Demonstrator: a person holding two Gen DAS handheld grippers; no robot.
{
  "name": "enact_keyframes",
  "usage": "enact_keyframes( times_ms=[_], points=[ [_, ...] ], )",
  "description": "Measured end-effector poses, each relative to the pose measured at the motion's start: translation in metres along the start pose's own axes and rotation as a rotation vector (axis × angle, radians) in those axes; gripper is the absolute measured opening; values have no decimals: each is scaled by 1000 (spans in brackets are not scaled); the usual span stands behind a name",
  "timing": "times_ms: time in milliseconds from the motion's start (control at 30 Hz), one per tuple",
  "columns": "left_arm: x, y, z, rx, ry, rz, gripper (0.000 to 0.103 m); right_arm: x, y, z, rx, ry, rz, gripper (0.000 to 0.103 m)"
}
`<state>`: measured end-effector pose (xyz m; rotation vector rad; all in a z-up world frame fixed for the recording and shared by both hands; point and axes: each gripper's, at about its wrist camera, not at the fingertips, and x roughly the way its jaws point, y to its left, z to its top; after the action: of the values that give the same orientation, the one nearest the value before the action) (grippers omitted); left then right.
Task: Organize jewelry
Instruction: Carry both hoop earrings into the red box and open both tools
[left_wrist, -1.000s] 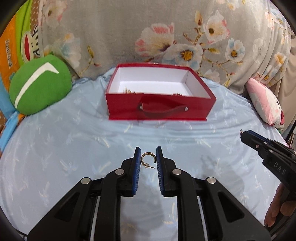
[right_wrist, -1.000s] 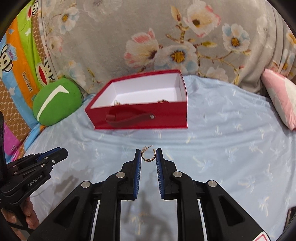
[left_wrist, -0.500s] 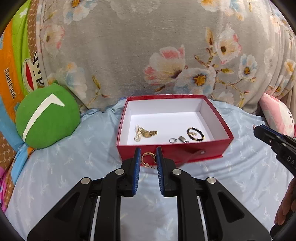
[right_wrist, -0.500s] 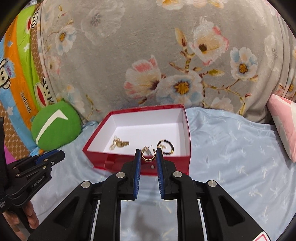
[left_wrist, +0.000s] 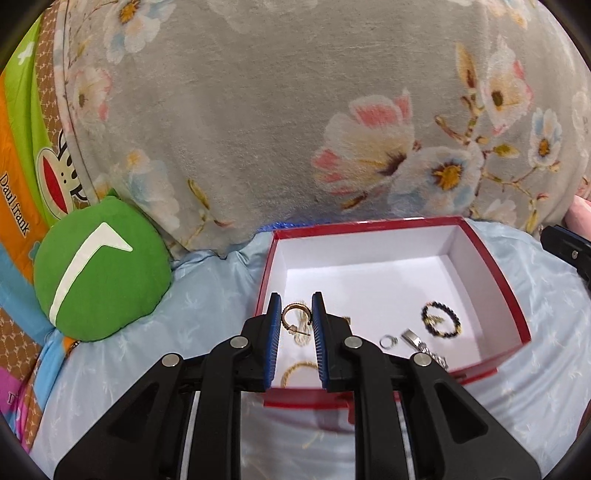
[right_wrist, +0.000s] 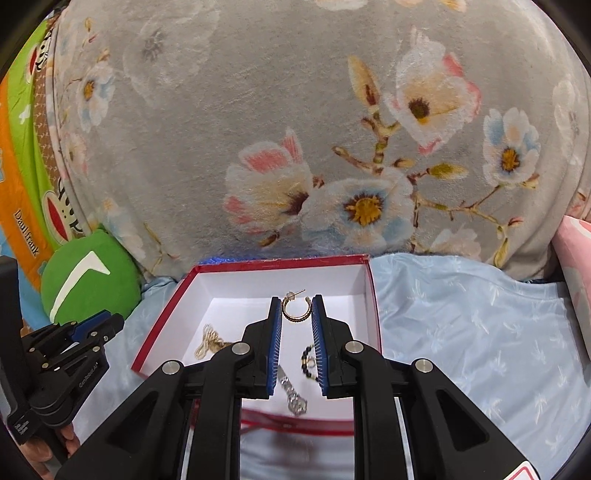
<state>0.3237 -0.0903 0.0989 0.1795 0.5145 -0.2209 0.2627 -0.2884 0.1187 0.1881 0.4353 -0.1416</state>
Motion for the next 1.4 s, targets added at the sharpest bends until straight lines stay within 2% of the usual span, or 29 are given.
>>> enact_keyframes(
  times_ms=[233,433,567,700,933,1167,1200,1233,1300,1333,1400],
  points=[
    [44,-1,21,0,11,40,16,48,-4,12,6,28,3,15],
    [79,0,38,-27,39,34,16,85,-5,19,0,60,-3,15],
    [95,-5,49,-17,26,41,16,111,-7,23,8,95,0,15],
    [117,-9,58,-31,50,15,16,138,-8,25,15,139,7,15],
    [158,-24,51,-15,89,32,16,177,-10,15,14,211,-22,16],
    [176,-27,48,-4,104,50,18,186,-7,14,-6,237,-27,16],
    [178,-25,48,-15,112,57,23,186,-5,13,-15,237,-33,17],
    [179,-23,48,-27,121,67,41,185,-3,12,-26,234,-37,17],
    [180,-19,48,-55,143,88,66,181,0,11,-37,214,-56,31],
    [180,-17,48,-65,139,90,67,180,0,11,-38,204,-57,36],
    [180,-14,47,-79,141,79,67,180,-3,11,-27,204,-59,37]
  ],
)
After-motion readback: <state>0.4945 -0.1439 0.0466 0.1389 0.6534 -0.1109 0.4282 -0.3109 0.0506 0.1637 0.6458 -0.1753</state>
